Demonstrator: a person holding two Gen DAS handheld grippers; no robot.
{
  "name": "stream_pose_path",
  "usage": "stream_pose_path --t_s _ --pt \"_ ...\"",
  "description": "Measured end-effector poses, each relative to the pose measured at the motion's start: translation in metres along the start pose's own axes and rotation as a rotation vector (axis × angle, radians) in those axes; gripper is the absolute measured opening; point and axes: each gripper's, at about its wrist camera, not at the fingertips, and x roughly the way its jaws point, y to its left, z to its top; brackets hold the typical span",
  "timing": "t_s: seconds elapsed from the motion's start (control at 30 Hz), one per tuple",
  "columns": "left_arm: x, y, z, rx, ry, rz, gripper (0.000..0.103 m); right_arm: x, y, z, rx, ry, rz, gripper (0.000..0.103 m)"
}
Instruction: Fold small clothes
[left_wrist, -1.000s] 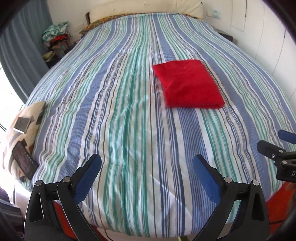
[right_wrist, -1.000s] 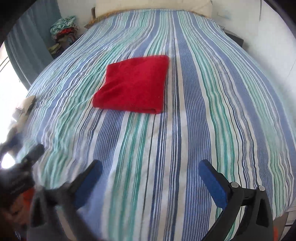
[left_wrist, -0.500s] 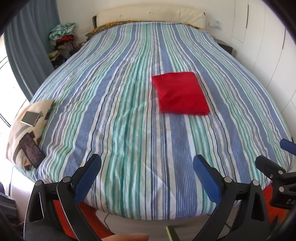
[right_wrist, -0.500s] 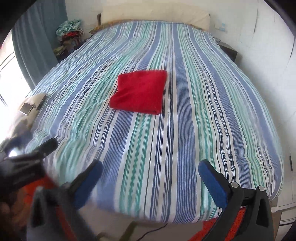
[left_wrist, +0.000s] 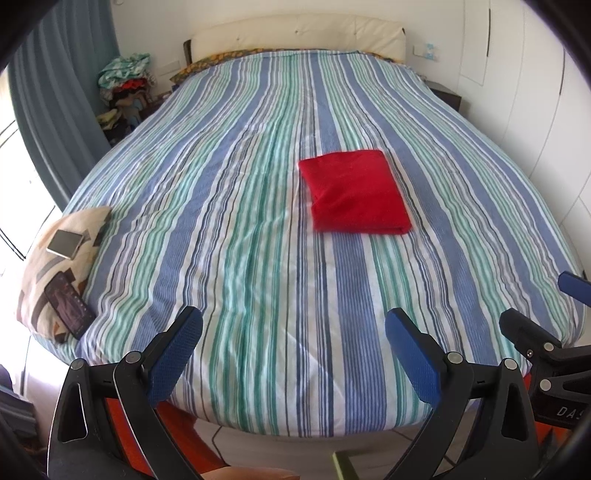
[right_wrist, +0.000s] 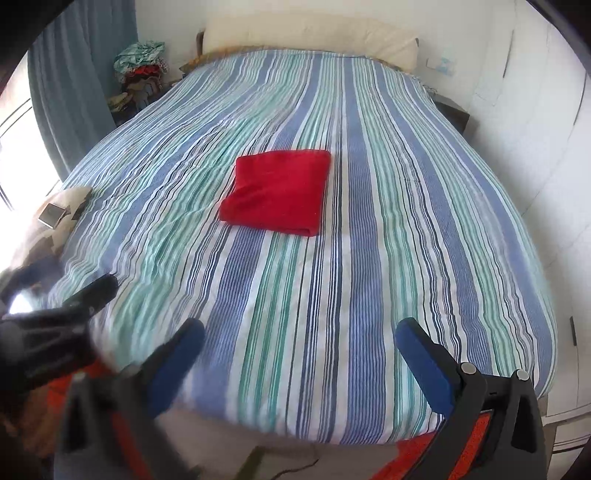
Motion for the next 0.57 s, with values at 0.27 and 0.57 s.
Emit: stream_pose_path --t_s 0.27,0.57 --pt "0.0018 0.0008 0.0024 -0.005 0.008 0.003 0.100 -0.0022 0.0029 0.0015 -0.004 -0.008 -0.008 0.102" --pt "-0.0015 -0.0023 0.0021 0.001 -0.014 0.003 0.100 -0.0016 -0.0020 0.0021 0.008 -0.010 -0.012 0.102"
